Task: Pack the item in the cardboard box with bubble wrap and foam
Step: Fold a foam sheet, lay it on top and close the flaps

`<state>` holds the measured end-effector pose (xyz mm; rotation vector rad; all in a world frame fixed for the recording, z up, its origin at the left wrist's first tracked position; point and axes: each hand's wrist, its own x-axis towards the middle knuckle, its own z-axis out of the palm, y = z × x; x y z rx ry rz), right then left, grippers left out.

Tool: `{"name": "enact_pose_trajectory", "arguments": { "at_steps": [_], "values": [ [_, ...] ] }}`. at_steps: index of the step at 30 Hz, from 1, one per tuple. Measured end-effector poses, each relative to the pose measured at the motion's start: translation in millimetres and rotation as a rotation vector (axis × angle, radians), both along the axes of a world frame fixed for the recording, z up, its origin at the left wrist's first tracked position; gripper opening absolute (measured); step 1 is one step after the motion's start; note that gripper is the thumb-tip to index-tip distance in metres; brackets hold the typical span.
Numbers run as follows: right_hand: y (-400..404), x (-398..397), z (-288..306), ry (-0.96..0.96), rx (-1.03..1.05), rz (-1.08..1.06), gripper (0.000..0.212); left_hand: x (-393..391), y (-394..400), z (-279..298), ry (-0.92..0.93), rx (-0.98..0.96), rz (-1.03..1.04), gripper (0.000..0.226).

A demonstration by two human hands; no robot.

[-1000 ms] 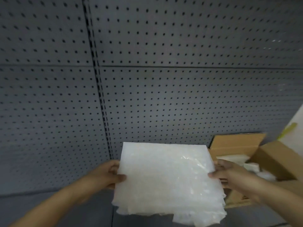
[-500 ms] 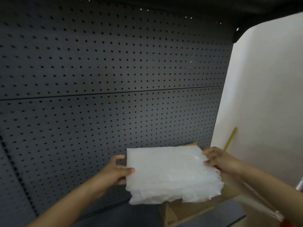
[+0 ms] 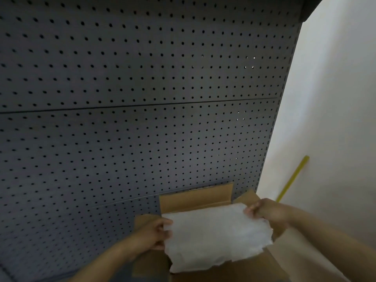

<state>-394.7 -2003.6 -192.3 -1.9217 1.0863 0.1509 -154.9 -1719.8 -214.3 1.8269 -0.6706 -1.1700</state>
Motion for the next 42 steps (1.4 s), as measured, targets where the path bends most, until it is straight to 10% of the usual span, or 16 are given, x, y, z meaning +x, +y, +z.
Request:
{"name": "enact_pose_trajectory", "arguments": {
  "at_steps": [5,12,17,24,42],
  "values": [
    [-32.2,7.1,-21.8,-0.017,0.126,0.171,0.042,14.2,-17.2,-26.5,-0.126,0.074,-0.059,0.035],
    [-68.2,14.0,-76.9,-0.106,-0.463,0.644,0.028,7.7,-14.2,-48.3,-0.553,0.163,-0.176,0.037],
    [-50.4,18.8,-48.7,0.149,-0.647,0.905,0.079,0.4,-10.7,-45.4,-0.993,0.136,-0.223,0.045],
    [-38.4,44.0,-48.7,0.277,-0.475,1.096,0.113,-7.6,-49.3,-25.9,-0.78,0.459,-0.563,0.108],
    [-24.5,64.9,-101.3,0.471,-0.807,1.247,0.103,-22.3,-72.3,-64.6,-0.912,0.722,-0.806,0.109]
  ]
}}
